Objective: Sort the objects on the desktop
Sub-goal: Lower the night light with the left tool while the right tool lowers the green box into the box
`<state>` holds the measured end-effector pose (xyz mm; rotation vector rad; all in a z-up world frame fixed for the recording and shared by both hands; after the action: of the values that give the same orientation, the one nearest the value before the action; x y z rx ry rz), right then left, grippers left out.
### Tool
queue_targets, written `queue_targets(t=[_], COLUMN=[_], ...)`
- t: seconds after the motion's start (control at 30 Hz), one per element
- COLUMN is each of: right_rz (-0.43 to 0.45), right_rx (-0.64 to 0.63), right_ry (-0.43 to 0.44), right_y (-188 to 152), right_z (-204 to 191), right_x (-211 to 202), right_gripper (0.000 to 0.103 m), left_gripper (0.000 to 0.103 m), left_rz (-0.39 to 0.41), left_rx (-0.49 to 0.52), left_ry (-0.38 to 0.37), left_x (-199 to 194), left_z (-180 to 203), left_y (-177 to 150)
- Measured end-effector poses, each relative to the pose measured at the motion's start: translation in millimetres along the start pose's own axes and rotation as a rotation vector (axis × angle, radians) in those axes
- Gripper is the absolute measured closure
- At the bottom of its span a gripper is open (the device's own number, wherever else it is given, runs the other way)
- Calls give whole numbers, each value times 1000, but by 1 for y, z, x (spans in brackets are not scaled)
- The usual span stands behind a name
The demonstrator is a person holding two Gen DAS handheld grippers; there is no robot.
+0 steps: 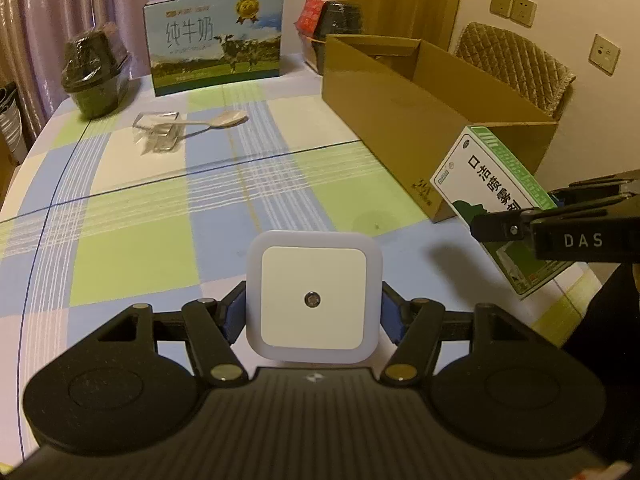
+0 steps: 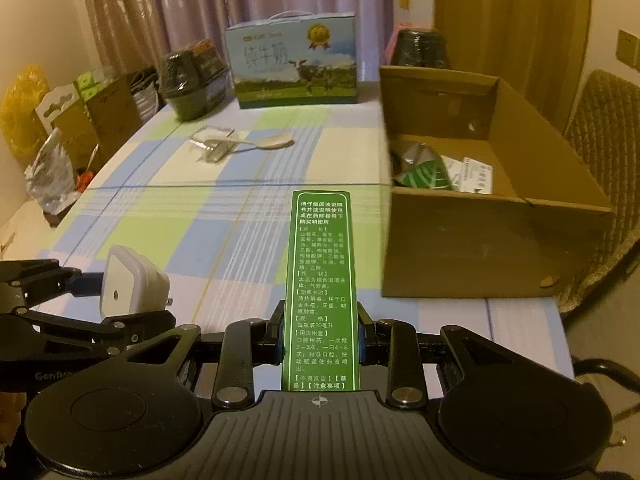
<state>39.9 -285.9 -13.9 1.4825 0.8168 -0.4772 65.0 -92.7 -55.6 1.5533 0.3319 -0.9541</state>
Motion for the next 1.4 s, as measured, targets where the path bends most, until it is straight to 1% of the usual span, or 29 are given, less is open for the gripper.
queue_targets(t=[0.37, 0.57, 0.73, 0.97, 1.23, 1.4], right_rz=[46, 89, 136, 184, 198, 200], right_rx=[61, 73, 77, 74, 74, 70], right_ry=[-31, -61, -83, -113, -116, -124], right_y=[-1, 10, 29, 58, 83, 94], right_z=[32, 49, 68, 97, 123, 135], right_x=[-26, -40, -52, -59, -51, -43], right_gripper=[75, 75, 75, 75, 75, 75], left_gripper=[42, 42, 42, 42, 42, 42], left_rz=[6, 18, 47, 95, 135, 137], left_rx=[27, 38, 54, 81, 98, 106], left_ry=[-33, -51, -76, -115, -140, -150], left_x=[-5, -4, -1, 6, 18, 29], left_z=[33, 48, 64, 91, 116, 126], left_y=[13, 27, 50, 91, 134, 151])
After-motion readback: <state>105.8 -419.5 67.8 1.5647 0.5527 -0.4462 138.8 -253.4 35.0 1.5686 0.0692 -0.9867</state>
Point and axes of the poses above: each gripper's, at about its wrist camera, not at the fingertips, and x roughly the way its jaws point, z to its right, y to its top, the point moved 3 cm from there along x, roughly the way its jaws point
